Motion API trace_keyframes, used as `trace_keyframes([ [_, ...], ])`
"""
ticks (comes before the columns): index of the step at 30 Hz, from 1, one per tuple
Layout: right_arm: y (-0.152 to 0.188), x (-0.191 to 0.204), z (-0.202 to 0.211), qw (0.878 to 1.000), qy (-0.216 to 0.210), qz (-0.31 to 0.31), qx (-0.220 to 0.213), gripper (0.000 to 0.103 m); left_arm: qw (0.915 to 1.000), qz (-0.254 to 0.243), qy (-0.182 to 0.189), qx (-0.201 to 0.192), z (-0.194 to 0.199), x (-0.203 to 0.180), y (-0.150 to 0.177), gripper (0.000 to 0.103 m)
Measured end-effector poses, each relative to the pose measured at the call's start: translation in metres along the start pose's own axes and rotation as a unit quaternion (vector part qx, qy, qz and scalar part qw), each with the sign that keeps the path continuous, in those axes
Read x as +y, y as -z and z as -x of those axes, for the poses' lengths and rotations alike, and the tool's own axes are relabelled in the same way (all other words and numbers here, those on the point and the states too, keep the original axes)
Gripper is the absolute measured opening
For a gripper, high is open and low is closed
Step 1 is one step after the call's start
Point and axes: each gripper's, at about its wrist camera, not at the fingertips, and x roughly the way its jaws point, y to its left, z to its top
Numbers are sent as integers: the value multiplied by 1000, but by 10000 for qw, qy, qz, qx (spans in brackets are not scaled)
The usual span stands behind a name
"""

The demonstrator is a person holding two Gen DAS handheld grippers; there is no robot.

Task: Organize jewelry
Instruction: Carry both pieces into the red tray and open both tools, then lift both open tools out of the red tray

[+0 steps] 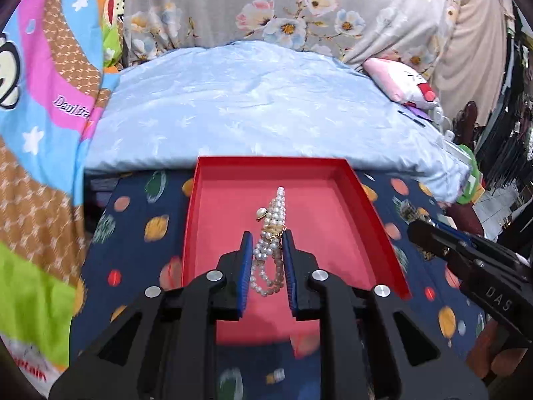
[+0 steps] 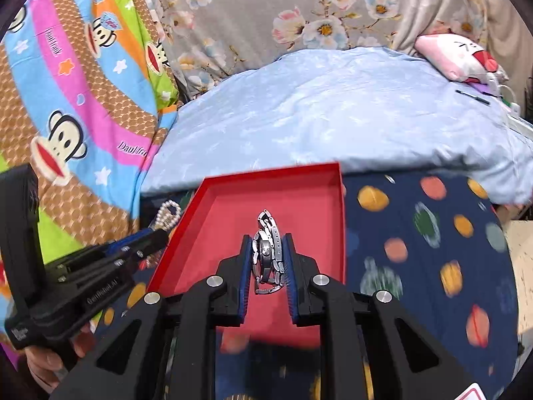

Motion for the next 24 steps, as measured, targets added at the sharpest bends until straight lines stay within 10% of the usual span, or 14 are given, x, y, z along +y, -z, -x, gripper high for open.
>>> trace_keyframes([
  [15, -51, -27, -111, 9984, 309, -15, 465, 19, 9990, 184, -242, 334, -103, 24, -40, 19],
  [19, -55, -32, -102, 9987, 400, -88, 293, 28, 9986, 238, -439, 188, -99, 27, -42, 55],
  [24, -48, -37, -67, 9992, 312, -225, 100, 35, 9976, 270, -631, -38, -69, 35, -36, 69],
])
